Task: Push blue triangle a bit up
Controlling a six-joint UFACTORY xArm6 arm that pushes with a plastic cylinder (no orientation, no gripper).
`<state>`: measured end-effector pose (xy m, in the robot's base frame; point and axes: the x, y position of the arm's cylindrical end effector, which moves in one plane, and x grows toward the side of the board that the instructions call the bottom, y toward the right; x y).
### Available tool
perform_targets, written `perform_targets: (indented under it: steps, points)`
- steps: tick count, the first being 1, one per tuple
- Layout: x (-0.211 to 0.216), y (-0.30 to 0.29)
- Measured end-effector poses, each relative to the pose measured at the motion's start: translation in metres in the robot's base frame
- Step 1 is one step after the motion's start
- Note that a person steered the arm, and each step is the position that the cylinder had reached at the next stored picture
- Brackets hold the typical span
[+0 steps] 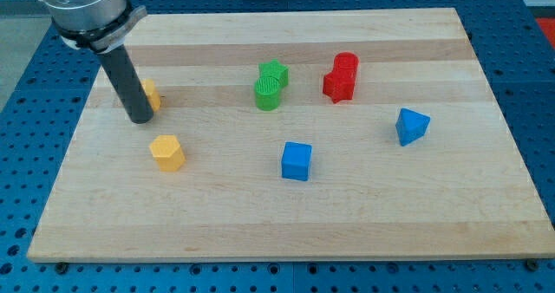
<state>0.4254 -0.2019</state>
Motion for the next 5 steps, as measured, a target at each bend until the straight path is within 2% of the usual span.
perform_targets:
  steps: [2,3,4,5]
  points:
    - [0.028,-0.085]
    - [0.035,-0.081]
    - [0.086,-0.049]
    - [0.109,0.017]
